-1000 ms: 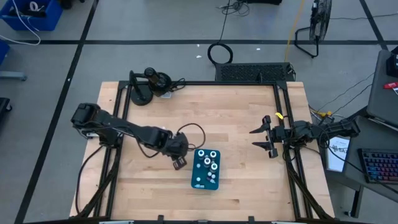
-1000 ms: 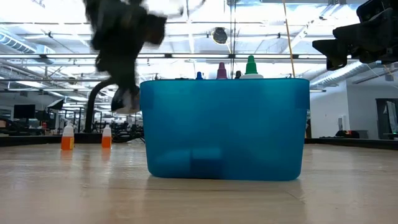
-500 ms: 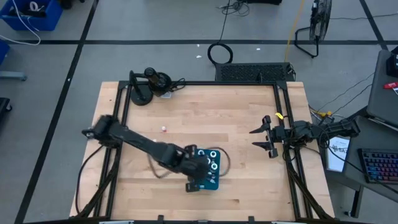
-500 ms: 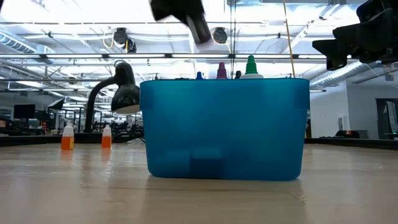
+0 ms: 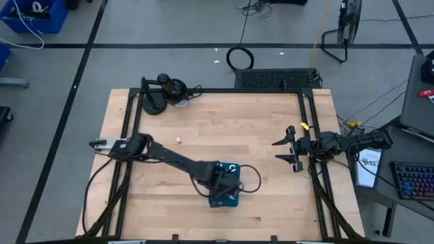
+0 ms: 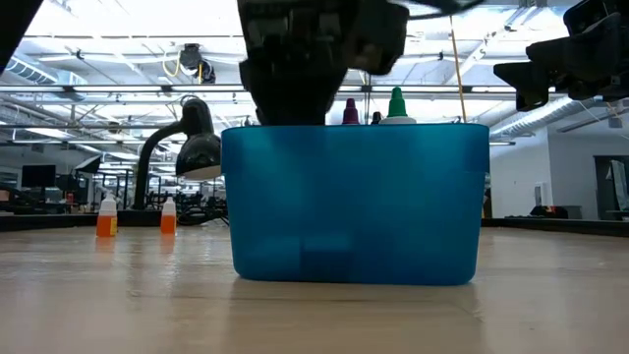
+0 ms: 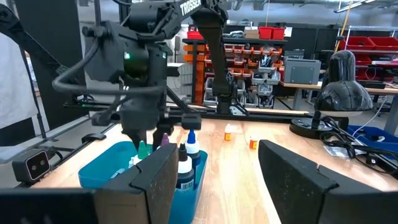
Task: Pick & Place food coloring
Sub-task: Put the red small food coloring bottle into the blue bin, then put the orange small food coloring bottle into the blue bin
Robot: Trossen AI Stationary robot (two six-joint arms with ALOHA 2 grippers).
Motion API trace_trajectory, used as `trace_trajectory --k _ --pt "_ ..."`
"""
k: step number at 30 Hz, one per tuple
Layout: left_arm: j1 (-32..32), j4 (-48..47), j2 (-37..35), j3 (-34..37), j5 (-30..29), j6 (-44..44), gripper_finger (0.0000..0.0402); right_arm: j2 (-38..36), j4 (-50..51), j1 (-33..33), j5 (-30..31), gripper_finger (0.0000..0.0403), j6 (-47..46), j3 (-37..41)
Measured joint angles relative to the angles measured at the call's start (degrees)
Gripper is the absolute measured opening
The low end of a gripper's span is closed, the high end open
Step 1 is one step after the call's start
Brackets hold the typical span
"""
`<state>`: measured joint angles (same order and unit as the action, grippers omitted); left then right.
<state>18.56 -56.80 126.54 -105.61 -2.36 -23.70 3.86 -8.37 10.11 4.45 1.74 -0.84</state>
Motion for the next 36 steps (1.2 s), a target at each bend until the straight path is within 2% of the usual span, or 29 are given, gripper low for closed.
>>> trace_trajectory --k 24,31,36 --pt "-0.65 3.27 2.32 0.01 2.3 -0.89 0.0062 0.0 -0.02 0.0 0.0 0.0212 0.0 0.01" --pt "-0.54 3.44 2.29 0.02 2.28 -2.16 0.0178 0.0 0.01 0.0 0.0 0.0212 0.0 0.02" --pt "-0.54 3.5 2.29 0.03 2.31 -2.3 0.0216 0.0 -0.02 0.0 0.0 0.0212 -0.02 0.02"
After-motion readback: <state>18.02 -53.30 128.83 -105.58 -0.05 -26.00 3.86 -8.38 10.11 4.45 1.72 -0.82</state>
